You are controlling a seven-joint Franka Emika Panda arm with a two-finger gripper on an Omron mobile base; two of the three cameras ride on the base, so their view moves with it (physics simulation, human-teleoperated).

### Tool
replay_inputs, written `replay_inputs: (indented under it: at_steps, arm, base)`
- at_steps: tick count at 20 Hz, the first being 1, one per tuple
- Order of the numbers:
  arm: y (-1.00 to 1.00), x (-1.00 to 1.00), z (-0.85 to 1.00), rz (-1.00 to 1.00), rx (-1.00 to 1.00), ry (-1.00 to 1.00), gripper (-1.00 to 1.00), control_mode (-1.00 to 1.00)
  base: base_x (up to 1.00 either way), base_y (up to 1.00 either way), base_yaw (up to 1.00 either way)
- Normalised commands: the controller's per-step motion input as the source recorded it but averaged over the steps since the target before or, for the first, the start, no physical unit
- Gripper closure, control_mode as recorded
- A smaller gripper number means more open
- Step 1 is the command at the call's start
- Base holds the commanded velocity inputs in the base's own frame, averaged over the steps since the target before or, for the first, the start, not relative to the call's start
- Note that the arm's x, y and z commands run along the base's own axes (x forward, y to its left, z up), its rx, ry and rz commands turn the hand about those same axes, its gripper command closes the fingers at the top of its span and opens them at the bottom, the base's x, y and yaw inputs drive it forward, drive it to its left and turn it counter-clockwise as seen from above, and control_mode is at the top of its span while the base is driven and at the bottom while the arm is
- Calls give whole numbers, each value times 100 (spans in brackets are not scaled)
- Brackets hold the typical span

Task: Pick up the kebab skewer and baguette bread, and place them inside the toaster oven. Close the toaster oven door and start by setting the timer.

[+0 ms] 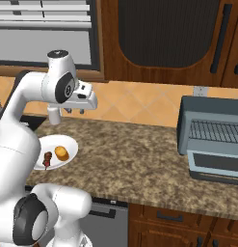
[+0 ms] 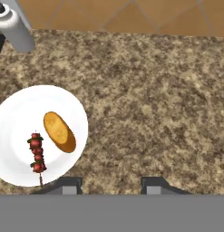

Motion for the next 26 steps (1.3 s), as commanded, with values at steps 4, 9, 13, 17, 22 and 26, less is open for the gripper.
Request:
replay_inputs:
  at_steps: [4, 9, 13, 17, 22, 26]
  arm:
    - [-17, -44, 0, 4, 0, -9, -100, -100]
    - [-92, -86, 0, 11, 0, -10, -100, -100]
    - [-100, -80, 1, 10, 0, -1, -100, -100]
    - [-100, -69, 0, 2, 0, 0, -100, -100]
    - [-100, -39, 0, -2, 0, 0, -100, -100]
    - [-100, -24, 0, -4, 0, 0, -100, -100]
  base:
    - [0, 0, 0]
    - [0, 0, 0]
    - [0, 0, 0]
    - [0, 0, 0]
    - [0, 0, 0]
    - [0, 0, 0]
